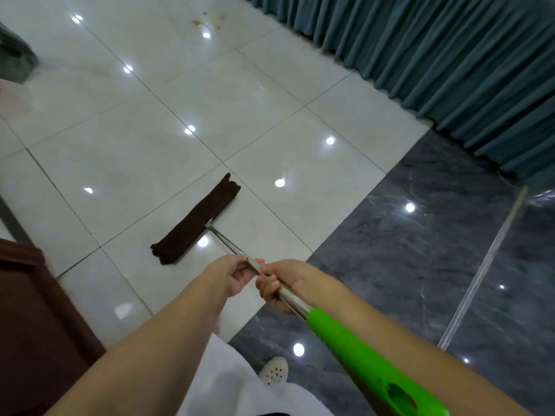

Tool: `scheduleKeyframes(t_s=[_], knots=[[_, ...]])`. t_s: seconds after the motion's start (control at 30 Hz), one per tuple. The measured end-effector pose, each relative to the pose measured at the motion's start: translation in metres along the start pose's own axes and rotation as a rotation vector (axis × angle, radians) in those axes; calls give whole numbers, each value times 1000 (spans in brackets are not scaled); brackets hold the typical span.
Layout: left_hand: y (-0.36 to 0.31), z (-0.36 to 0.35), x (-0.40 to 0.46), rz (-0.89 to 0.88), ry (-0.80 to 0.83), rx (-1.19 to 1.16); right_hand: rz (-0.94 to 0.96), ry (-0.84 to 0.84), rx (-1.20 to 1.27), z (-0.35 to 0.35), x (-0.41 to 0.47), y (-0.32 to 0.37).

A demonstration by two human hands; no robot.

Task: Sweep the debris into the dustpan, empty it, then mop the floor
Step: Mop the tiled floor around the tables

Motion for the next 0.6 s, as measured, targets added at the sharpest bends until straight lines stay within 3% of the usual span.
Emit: scheduleKeyframes(t_s=[0.6], knots=[[110,-87,-44,49,162,56,126,-190,48,128,-44,-34]])
Point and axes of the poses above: each hand's wrist, its own x-axis towards the middle knuckle, its own z-axis out of the back of the hand, y = z × x, the point moved 1 cm from there along x, towards the middle knuckle, and after that the axes turned 15 degrees about -y, right-handed, at the moved point
